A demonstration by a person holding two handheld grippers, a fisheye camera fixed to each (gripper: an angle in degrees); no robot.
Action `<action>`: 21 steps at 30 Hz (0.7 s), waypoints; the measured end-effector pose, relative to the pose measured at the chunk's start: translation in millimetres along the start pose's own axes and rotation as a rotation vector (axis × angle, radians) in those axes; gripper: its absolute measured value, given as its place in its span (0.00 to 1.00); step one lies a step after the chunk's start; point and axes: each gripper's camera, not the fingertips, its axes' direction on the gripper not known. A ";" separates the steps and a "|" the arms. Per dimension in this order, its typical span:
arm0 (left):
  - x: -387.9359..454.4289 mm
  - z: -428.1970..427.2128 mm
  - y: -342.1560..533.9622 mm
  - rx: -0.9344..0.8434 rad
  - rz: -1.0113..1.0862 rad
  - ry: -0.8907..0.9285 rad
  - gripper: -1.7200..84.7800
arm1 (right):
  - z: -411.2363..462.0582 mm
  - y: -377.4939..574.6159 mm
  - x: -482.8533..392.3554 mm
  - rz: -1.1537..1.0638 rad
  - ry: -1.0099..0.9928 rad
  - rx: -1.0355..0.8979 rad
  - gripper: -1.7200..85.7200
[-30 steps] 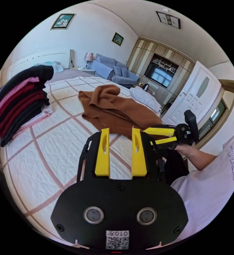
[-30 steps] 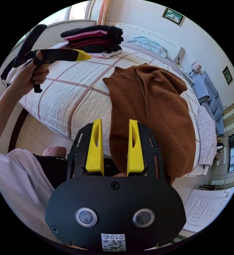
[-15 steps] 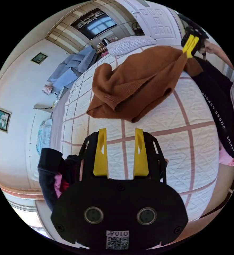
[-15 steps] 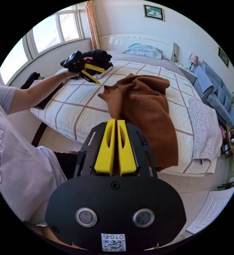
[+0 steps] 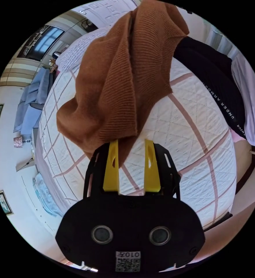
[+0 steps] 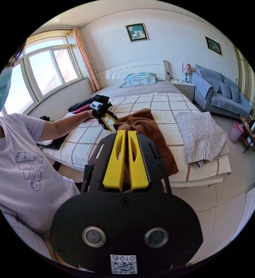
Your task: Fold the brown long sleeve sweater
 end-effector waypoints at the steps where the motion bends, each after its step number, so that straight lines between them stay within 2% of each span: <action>1: -16.2 -4.1 2.5 0.002 -0.012 0.052 0.19 | -10.5 -8.3 9.2 -0.008 0.001 0.031 0.06; 6: -63.6 -16.3 -3.3 -0.012 0.002 0.215 0.20 | -33.1 -50.9 54.2 0.016 0.022 0.072 0.06; 8: -77.3 -19.0 -8.6 -0.005 -0.026 0.225 0.20 | -25.7 -67.5 101.0 0.131 -0.031 0.068 0.06; 9: -89.1 -21.5 -8.3 0.024 -0.066 0.211 0.20 | -22.8 -69.9 114.5 0.171 -0.042 0.067 0.06; 13: -139.8 -31.0 6.2 0.229 -0.216 0.350 0.20 | -13.6 -71.2 172.2 0.303 -0.076 0.075 0.06; 15: -139.5 -36.0 1.4 0.206 -0.163 0.274 0.19 | -14.8 -65.7 179.6 0.310 -0.065 0.088 0.06; 18: -117.3 -43.1 -22.0 0.083 -0.045 -0.015 0.17 | -14.5 -53.1 192.7 0.321 -0.097 0.085 0.06; 19: -112.1 -47.5 -28.5 0.073 -0.022 -0.105 0.15 | -15.3 -47.8 198.0 0.327 -0.116 0.085 0.06; 21: -111.3 -58.7 -33.6 0.120 -0.006 -0.166 0.11 | -18.2 -41.2 203.9 0.329 -0.134 0.092 0.06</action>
